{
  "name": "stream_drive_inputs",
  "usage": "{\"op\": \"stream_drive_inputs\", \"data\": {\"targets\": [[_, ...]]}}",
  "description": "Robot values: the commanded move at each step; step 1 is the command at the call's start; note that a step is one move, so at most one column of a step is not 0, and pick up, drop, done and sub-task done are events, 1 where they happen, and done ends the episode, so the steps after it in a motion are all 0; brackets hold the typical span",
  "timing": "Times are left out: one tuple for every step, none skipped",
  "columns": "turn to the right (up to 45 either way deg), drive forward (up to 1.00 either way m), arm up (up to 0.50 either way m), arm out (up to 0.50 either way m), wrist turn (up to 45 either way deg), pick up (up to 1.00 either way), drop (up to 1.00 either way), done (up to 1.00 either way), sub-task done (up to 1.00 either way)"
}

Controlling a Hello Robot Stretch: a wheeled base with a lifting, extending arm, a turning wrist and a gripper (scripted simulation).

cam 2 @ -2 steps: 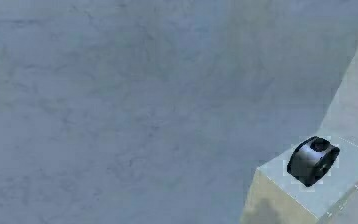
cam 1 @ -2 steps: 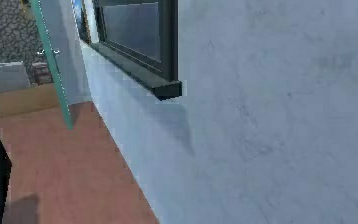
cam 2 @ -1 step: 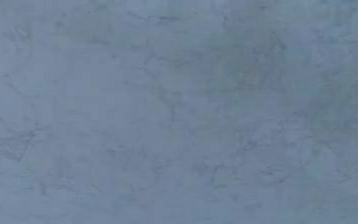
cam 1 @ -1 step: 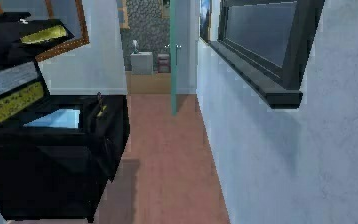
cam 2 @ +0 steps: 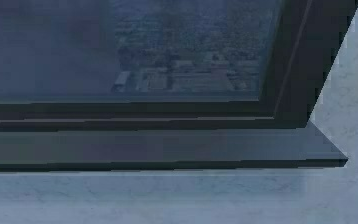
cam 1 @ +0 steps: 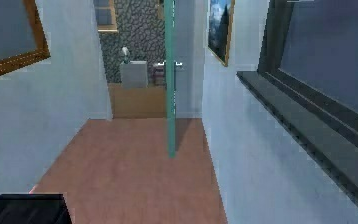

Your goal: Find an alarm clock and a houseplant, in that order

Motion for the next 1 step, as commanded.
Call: {"op": "stream_drive_inputs", "data": {"targets": [[-3.0, 0.0, 0.0, 0.0, 0.0, 0.0, 0.0, 0.0, 0.0]]}}
